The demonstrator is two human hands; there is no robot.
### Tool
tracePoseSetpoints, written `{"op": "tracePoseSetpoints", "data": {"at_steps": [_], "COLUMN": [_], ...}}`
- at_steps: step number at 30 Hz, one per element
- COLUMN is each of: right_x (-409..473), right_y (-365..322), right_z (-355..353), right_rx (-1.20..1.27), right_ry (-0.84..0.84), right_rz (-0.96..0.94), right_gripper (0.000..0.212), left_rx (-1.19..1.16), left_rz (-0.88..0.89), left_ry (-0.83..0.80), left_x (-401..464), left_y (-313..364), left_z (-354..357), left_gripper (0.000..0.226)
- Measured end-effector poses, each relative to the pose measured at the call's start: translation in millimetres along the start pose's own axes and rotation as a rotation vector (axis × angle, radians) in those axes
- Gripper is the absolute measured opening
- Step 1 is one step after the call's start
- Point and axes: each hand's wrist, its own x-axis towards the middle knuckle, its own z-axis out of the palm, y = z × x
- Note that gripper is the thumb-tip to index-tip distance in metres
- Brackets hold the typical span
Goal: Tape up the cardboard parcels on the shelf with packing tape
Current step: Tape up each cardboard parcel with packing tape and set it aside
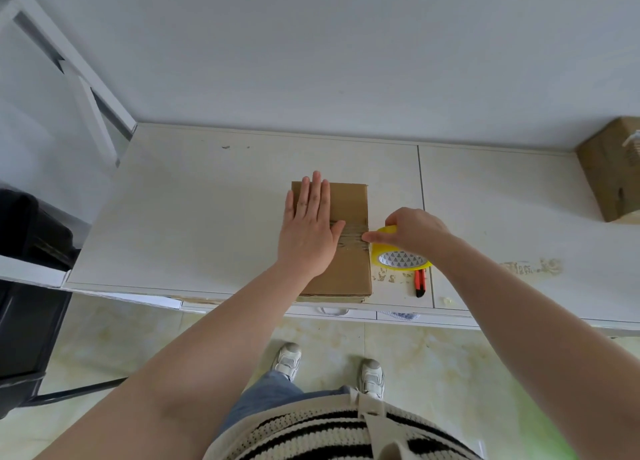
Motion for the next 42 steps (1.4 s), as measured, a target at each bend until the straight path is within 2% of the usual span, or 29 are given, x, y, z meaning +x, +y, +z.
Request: {"op": "tracePoseSetpoints", "data": {"at_steps": [5, 10, 15, 22, 29, 37, 40, 42], "right_x": [0, -1, 0, 2, 4, 3, 3, 0], "right_y": [-2, -3, -2, 0, 1, 1, 7, 18], "right_z": [-2, -3, 0, 4, 3, 3, 6, 11], "right_rx": [-0.021, -0.048, -0.049, -0.021, -0.064, -0.044, 0.015, 0.176], "right_ry": [-0.011, -0.012, 0.001, -0.012, -0.002, -0.003, 0.008, 0.011], "right_rz": [-0.009, -0.005, -0.004, 0.001, 0.010, -0.008, -0.032, -0.094], "right_gripper": [0.081, 0.081, 0.080, 0.079, 0.078, 0.079, 0.064, 0.053], "left_rx": [0.014, 0.034, -0.046, -0.054, -0.093, -0.092, -0.086, -0.084], "left_rz": [-0.008, -0.044, 0.028, 0.044, 0.037, 0.008, 0.029, 0.055], "left_ry": [-0.002, -0.070, -0.011, 0.031, -0.024, -0.004, -0.002, -0.009], "left_x": [1, 5, 20, 21, 26, 21, 21, 23], "left_y": [3, 8, 37, 35, 36, 40, 37, 33], "left_z": [2, -10, -18, 1, -7, 1, 0, -1], "left_gripper": [0.073, 0.071, 0.069, 0.069, 0.068, 0.066, 0.066, 0.068]}}
